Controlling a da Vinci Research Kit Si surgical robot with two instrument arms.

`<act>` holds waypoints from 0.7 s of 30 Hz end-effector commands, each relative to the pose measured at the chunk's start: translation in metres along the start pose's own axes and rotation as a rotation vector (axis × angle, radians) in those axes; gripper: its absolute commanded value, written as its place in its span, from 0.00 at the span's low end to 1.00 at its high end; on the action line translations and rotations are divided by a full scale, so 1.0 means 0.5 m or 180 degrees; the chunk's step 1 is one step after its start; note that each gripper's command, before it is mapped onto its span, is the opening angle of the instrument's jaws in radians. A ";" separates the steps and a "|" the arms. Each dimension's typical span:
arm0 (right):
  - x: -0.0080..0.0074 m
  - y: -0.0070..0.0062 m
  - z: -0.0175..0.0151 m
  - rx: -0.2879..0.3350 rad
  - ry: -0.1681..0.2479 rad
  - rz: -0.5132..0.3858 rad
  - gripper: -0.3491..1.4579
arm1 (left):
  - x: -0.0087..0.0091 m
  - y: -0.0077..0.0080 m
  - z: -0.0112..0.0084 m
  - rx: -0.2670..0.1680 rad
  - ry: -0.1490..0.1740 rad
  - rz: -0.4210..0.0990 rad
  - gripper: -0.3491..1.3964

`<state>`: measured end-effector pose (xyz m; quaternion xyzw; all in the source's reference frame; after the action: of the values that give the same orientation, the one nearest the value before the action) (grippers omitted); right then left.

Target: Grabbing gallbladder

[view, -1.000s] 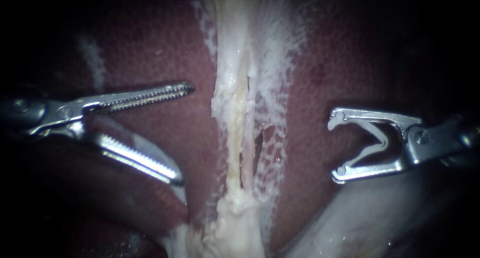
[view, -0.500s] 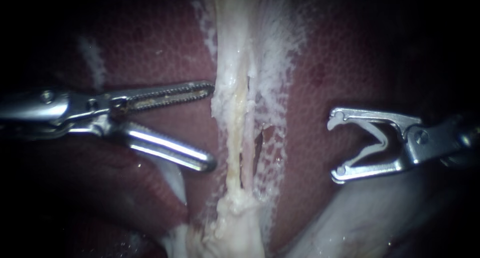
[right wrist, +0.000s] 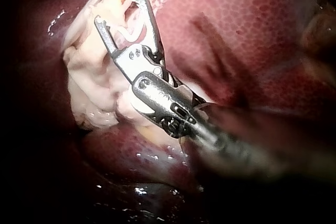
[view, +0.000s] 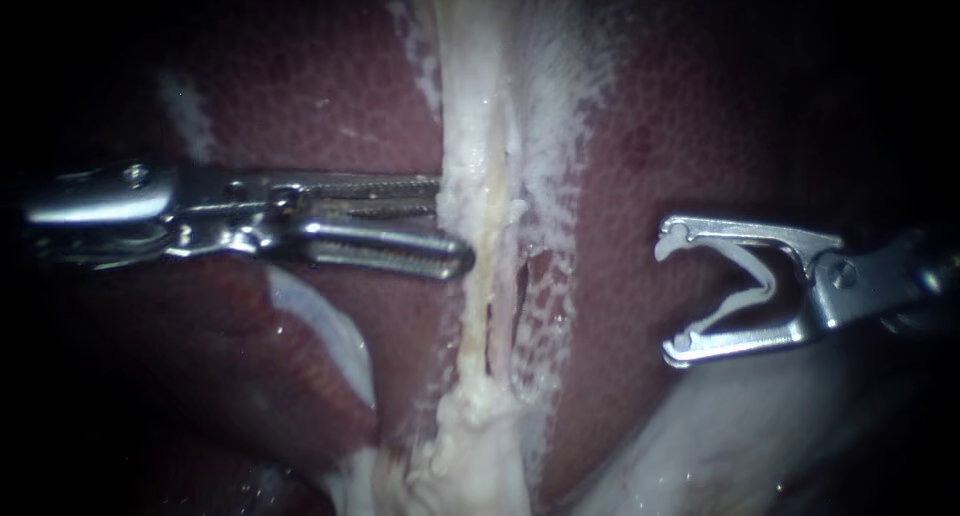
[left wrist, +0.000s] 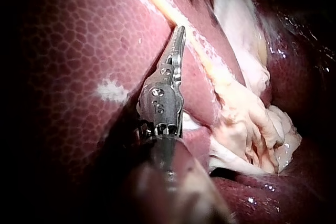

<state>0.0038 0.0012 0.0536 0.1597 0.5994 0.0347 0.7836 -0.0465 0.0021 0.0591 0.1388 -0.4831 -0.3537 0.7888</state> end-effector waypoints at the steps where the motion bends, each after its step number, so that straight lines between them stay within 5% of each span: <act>1: 0.0000 0.0000 0.0000 -0.0001 0.0000 0.0000 0.52 | -0.0002 0.0001 -0.0004 -0.0015 -0.0002 -0.0012 0.00; 7: 0.0000 0.0000 0.0000 -0.0001 0.0000 0.0000 0.52 | -0.0001 0.0003 -0.0013 -0.0115 0.0023 -0.0084 0.00; 21: 0.0000 0.0000 0.0001 -0.0001 0.0000 0.0000 0.52 | 0.0002 0.0003 -0.0016 -0.0108 0.0053 -0.0096 0.00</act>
<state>0.0038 0.0012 0.0537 0.1595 0.5994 0.0348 0.7836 -0.0457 0.0020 0.0589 0.1355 -0.4680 -0.3729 0.7896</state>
